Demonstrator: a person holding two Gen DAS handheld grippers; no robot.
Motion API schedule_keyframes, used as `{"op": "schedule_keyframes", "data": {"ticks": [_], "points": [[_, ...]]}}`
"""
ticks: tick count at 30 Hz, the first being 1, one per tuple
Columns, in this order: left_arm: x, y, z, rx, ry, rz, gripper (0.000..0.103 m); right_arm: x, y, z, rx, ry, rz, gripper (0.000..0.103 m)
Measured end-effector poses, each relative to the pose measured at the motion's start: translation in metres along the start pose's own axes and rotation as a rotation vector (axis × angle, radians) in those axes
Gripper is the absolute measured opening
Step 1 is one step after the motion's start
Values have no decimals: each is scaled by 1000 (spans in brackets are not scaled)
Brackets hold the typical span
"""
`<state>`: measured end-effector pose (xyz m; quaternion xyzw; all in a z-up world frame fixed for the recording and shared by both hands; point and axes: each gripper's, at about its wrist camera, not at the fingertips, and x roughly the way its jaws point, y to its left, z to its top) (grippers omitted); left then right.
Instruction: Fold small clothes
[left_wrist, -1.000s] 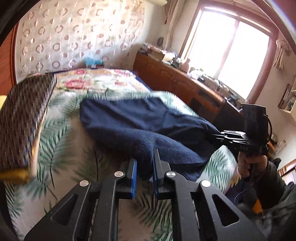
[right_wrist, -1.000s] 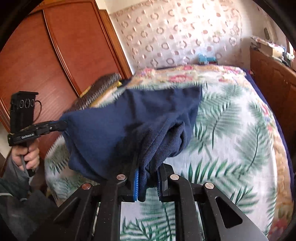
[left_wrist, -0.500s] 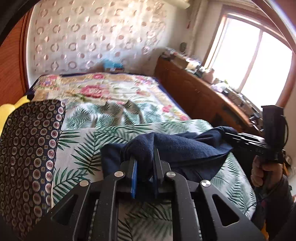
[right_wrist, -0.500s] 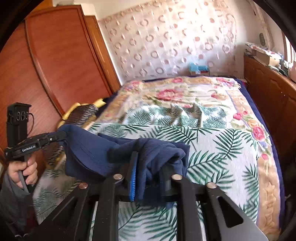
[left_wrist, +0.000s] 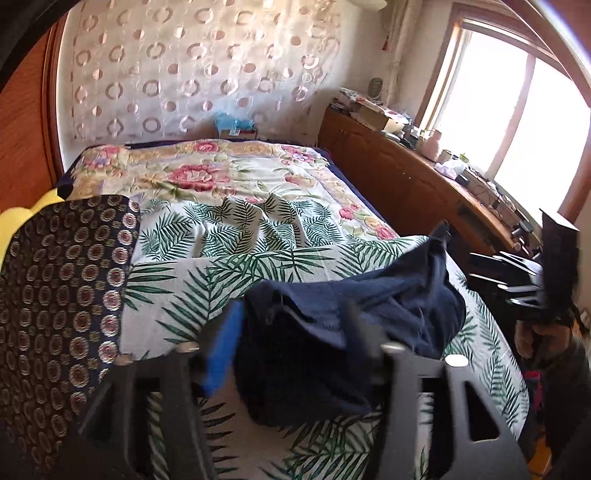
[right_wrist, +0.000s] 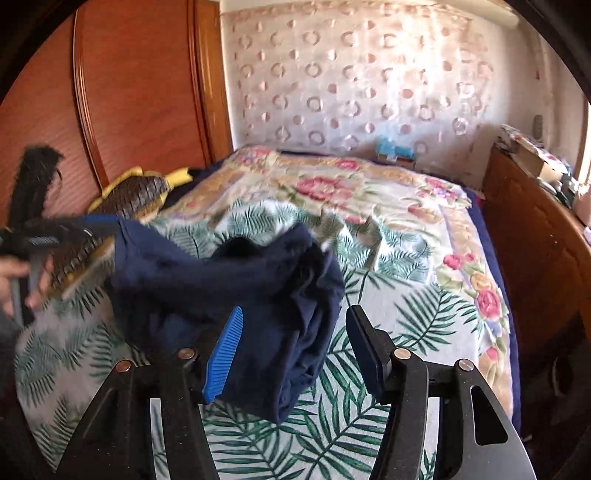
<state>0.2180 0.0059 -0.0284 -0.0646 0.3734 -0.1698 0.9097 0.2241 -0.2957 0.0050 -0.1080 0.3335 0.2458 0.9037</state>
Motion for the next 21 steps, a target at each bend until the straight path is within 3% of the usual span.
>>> {"op": "schedule_keyframes", "data": {"ticks": [2,11,13,14,16,21], "points": [[-6,1,-7,13,-8,5,77,16,0,1,-2,34,21,60],[17,4,-25,29,88,24,78,69,-10,33,28,71,80,59],[27,4,-23,28,107,27,78,74,-18,35,45,70,106,35],[31,4,-22,28,112,30,78,76,-21,35,54,73,116,17],[39,3,-17,32,119,38,78,79,-37,31,94,63,141,13],[56,4,-1,37,111,66,78,74,-52,23,192,55,49,11]]}}
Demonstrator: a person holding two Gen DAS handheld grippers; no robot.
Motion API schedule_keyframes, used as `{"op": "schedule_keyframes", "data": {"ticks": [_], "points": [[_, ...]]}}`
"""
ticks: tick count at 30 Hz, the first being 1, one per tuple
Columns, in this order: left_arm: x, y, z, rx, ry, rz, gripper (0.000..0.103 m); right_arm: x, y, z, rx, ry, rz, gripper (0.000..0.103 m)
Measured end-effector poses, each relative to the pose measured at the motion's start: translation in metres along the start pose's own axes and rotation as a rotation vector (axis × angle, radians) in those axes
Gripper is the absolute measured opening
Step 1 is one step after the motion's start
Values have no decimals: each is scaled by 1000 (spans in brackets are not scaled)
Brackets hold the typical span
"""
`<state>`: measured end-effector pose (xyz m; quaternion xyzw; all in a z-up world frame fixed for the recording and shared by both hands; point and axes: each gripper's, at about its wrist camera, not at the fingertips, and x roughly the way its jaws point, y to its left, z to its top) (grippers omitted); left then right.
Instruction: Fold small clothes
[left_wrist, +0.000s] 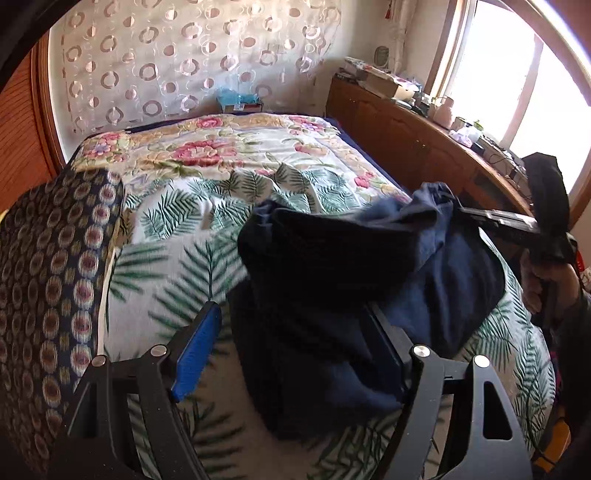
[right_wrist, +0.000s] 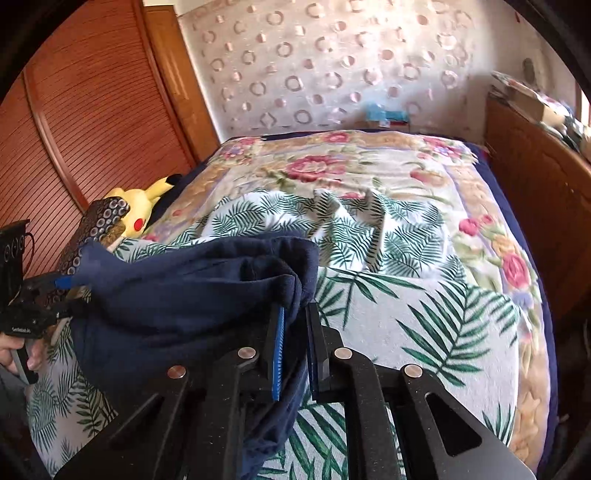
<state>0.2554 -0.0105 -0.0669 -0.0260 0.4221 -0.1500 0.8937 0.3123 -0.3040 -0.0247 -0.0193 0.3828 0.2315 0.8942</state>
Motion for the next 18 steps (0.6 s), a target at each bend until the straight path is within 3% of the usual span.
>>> {"op": "schedule_keyframes", "data": {"ticks": [4,7,9,10,13,15,18], "points": [[12,6,12,-15,-12,26,78,3,12,1,-17,17,-49,11],[20,12,17,-43,-12,39,78,-3,22,4,-49,6,-88,31],[25,15,18,-45,-10,57,78,-11,26,5,-61,-4,-112,57],[26,17,18,-43,-14,68,78,-15,28,4,-62,-14,-113,61],[33,19,18,-35,-8,87,65,-22,35,-2,-52,-29,-85,66],[39,22,20,-38,2,108,65,-18,36,-7,-49,-18,-61,67],[46,25,22,-42,15,140,65,0,30,-10,-39,23,-90,67]]}}
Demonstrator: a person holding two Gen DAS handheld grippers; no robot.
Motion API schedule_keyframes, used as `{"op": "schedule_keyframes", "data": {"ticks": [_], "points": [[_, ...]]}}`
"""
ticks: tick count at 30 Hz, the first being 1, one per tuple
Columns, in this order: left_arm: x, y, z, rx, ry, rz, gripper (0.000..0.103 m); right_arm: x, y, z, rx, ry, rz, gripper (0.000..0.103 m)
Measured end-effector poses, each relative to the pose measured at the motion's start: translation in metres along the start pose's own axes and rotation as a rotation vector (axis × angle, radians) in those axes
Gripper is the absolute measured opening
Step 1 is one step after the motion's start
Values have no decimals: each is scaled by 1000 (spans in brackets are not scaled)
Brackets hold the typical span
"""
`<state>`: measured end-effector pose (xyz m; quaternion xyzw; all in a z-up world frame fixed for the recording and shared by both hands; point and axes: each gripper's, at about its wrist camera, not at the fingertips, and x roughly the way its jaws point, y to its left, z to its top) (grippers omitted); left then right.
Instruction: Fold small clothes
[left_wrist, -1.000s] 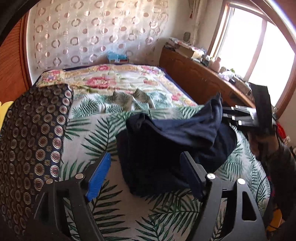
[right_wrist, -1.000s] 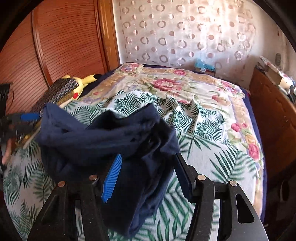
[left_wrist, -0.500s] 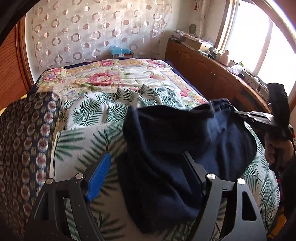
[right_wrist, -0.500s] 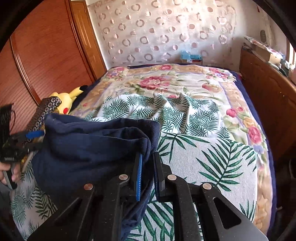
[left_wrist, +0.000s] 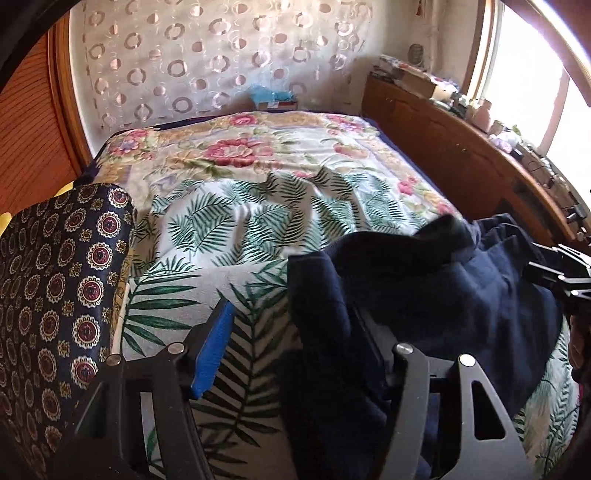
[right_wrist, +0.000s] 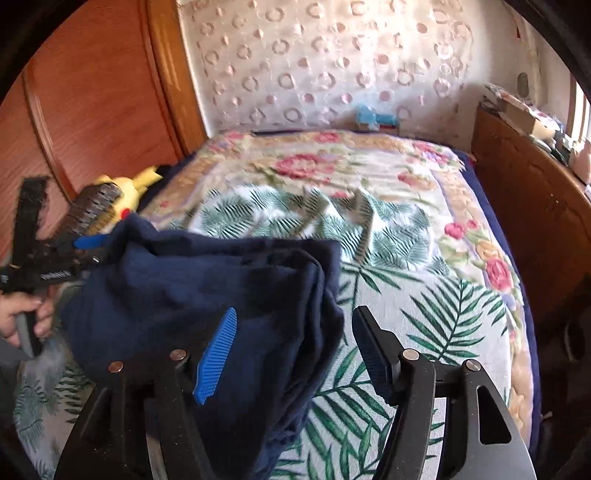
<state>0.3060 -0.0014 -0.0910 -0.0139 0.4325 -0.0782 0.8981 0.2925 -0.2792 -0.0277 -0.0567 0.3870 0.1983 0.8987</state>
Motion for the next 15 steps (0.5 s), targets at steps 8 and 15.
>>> {"op": "schedule_keyframes", "data": {"ticks": [8,15], "points": [[-13,6,-6,-23,5,-29,65,15,-13,0,50,53,-7,75],[-33,-2,-24,-2,9,-105,66,3,-5,-7,58,28,41,75]]}}
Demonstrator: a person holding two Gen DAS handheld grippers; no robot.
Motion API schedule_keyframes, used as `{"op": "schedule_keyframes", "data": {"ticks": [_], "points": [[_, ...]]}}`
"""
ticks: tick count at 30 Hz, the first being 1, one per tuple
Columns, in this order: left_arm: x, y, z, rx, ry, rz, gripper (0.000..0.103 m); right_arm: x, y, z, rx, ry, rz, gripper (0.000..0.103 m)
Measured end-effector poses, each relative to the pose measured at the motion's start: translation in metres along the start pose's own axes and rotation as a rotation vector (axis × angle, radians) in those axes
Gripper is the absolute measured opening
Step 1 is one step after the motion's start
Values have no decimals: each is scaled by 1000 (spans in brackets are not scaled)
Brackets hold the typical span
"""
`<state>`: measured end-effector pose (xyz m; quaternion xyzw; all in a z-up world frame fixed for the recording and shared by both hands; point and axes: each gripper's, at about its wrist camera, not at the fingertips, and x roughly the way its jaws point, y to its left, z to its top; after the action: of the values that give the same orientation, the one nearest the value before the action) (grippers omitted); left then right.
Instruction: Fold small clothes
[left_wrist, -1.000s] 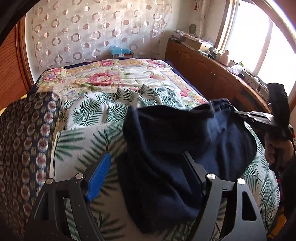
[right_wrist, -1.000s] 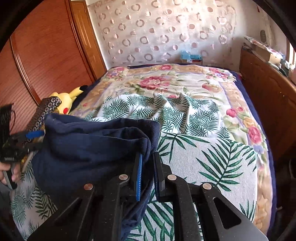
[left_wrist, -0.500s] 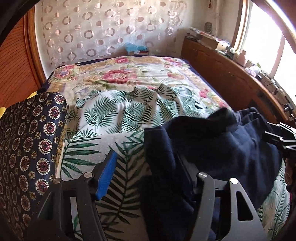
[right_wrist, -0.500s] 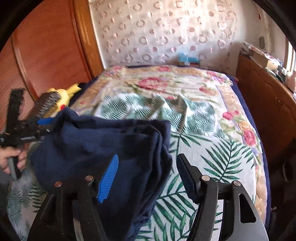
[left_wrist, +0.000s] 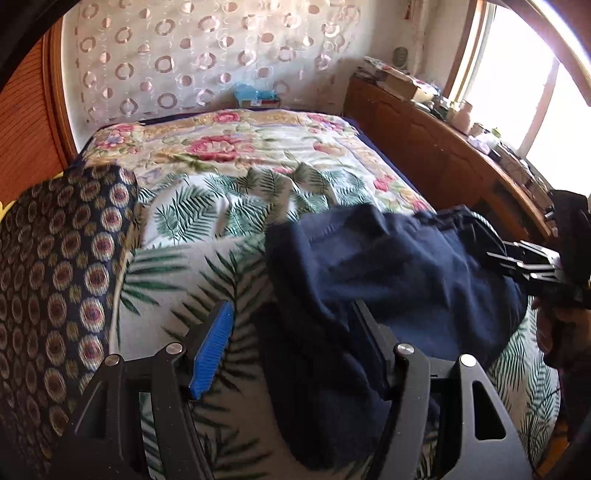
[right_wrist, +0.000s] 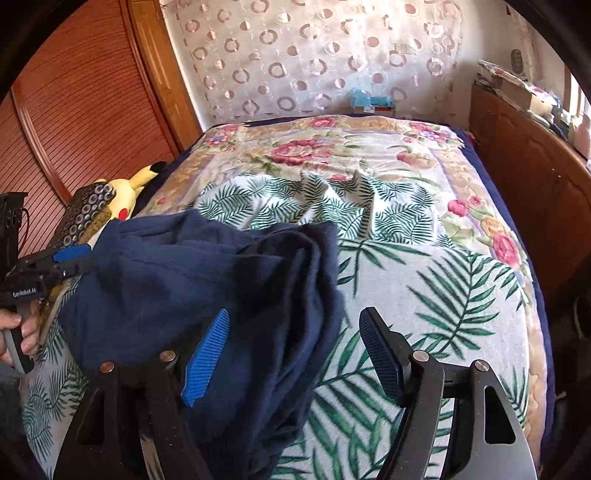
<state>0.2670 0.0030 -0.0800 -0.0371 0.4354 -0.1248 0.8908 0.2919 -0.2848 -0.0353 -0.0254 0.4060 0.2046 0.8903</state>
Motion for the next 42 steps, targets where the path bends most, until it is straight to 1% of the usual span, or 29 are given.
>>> {"op": "schedule_keyframes", "data": {"ticks": [5,9,12,13,14,15,16,17,18,19,20,21,22,24,28,30,32,35,38,42], "points": [[12,4,-9,-33,43,-12,66,12,-4,-6,-1,26,-4,76],[19,3,-11,-58,59,-37,66,18,-7,-7,17,43,16,78],[20,2,-10,-65,53,-58,66,18,-2,-4,1,42,15,78],[21,1,-10,-64,51,-66,63,17,-1,-4,1,41,20,78],[21,0,-9,-63,51,-86,53,18,0,-3,0,42,24,77],[21,0,-9,-62,54,-102,51,18,0,-3,-7,40,29,68],[21,0,-9,-60,52,-100,46,18,1,-3,-17,39,46,65],[20,-1,-9,-59,52,-110,37,18,1,-3,-22,40,50,63],[19,1,-9,-67,52,-129,32,19,1,-4,-27,39,52,54],[17,4,-9,-79,47,-139,23,19,1,-4,-33,39,73,50],[15,5,-9,-82,44,-151,19,19,-1,-4,-27,40,97,42],[12,4,-9,-76,39,-159,17,20,-4,-5,-17,43,123,33],[7,3,-9,-68,26,-155,16,19,-5,-6,-16,43,148,31],[-5,-1,-10,-56,-3,-160,15,13,-6,-6,-36,21,164,25],[-36,-6,-9,-49,-75,-178,14,-10,-5,-3,-58,-60,180,23],[-56,-9,-9,-40,-123,-166,14,-24,1,2,-88,-103,170,23],[-77,-6,-8,-52,-171,-164,14,-36,8,10,-118,-132,182,23],[-109,3,-10,-64,-242,-137,14,-51,23,26,-183,-174,199,23],[-139,16,-18,-85,-303,-93,14,-63,46,46,-265,-212,228,23],[-172,39,-37,-139,-365,-22,14,-66,94,77,-411,-237,258,23]]}}
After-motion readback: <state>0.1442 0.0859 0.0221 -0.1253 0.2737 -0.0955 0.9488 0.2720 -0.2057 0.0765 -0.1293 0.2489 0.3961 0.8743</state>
